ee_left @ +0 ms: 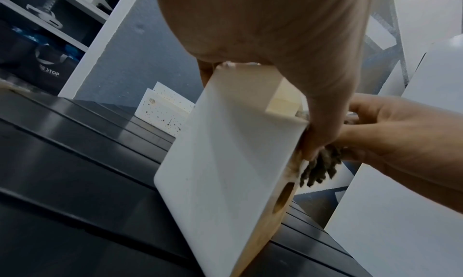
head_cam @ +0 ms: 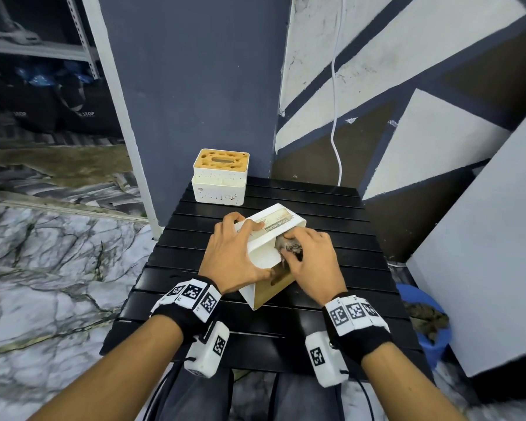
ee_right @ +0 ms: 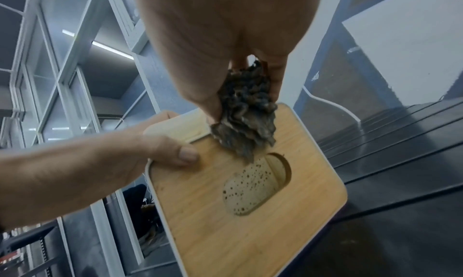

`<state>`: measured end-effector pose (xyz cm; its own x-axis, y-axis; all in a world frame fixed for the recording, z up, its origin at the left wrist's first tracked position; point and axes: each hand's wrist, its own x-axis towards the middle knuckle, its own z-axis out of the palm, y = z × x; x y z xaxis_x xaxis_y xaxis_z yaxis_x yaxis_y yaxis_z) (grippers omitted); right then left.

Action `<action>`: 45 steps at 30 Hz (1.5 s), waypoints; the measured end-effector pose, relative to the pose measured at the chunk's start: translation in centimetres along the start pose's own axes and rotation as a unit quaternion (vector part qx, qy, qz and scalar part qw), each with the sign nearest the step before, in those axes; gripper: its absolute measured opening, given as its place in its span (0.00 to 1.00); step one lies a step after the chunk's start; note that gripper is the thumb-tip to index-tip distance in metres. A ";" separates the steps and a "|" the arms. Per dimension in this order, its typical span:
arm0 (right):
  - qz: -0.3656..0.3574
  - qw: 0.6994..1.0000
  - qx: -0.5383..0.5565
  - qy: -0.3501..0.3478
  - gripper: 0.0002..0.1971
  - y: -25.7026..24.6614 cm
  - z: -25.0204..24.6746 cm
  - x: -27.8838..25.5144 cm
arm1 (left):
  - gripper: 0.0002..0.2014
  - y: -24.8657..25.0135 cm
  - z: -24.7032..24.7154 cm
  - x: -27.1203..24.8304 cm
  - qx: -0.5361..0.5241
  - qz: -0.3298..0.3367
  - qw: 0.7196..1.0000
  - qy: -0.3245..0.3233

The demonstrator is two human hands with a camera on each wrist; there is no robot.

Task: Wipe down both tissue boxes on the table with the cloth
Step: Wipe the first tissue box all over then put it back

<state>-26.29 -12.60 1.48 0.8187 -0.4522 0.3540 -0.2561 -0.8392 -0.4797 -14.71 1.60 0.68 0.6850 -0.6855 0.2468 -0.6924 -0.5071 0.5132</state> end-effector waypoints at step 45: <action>-0.057 0.998 -0.010 0.025 0.21 -4.5 2.9 -4.8 | 0.23 -1.8 -0.7 2.0 -0.062 -0.006 0.996 -0.057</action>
<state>-27.58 -5.77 -0.43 0.8166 -0.3670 0.4455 -0.1725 -0.8917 -0.4185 -11.93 1.49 0.79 0.6577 -0.7386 0.1480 -0.6464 -0.4526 0.6143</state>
